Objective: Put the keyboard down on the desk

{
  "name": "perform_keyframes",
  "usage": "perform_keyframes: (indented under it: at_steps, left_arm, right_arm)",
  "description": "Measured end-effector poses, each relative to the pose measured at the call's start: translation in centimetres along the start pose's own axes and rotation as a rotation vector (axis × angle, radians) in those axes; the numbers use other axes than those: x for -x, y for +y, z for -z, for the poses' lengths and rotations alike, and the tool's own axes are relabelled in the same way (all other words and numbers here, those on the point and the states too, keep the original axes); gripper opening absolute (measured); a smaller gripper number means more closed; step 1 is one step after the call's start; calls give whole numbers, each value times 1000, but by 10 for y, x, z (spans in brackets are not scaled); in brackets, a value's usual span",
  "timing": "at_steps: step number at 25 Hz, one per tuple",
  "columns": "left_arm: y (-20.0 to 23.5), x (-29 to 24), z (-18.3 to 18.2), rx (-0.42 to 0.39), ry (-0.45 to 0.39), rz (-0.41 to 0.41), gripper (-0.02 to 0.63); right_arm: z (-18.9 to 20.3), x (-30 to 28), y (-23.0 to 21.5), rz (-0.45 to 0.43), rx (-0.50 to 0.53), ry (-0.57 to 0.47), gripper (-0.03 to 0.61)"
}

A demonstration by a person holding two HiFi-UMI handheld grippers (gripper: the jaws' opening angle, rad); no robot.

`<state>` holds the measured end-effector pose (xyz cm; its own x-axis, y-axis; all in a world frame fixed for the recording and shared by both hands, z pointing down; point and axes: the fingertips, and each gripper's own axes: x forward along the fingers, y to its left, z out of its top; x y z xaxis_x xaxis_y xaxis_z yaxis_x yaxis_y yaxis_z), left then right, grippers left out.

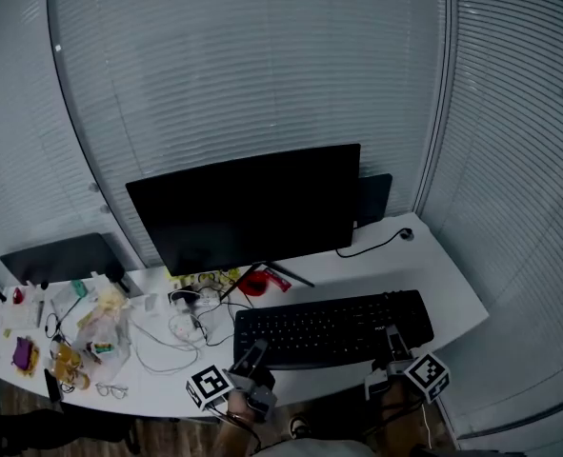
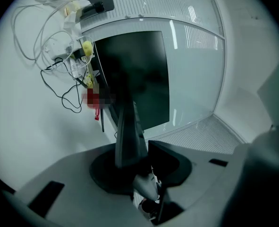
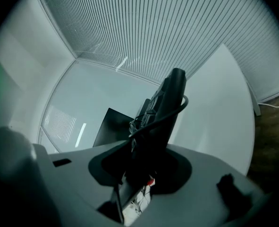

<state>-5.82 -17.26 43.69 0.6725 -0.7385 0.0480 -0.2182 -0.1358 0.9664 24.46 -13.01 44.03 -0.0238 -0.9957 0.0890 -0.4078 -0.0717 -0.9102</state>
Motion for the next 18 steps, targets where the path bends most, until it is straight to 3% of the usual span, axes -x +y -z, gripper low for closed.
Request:
perform_keyframes:
  at_steps: [7, 18]
  left_arm:
    - [7, -40, -30, -2, -4, -3, 120]
    - [19, -92, -62, 29, -8, 14, 120]
  right_arm:
    - [-3, -49, -6, 13, -24, 9, 130]
    - [-20, -109, 7, 21, 46, 18, 130]
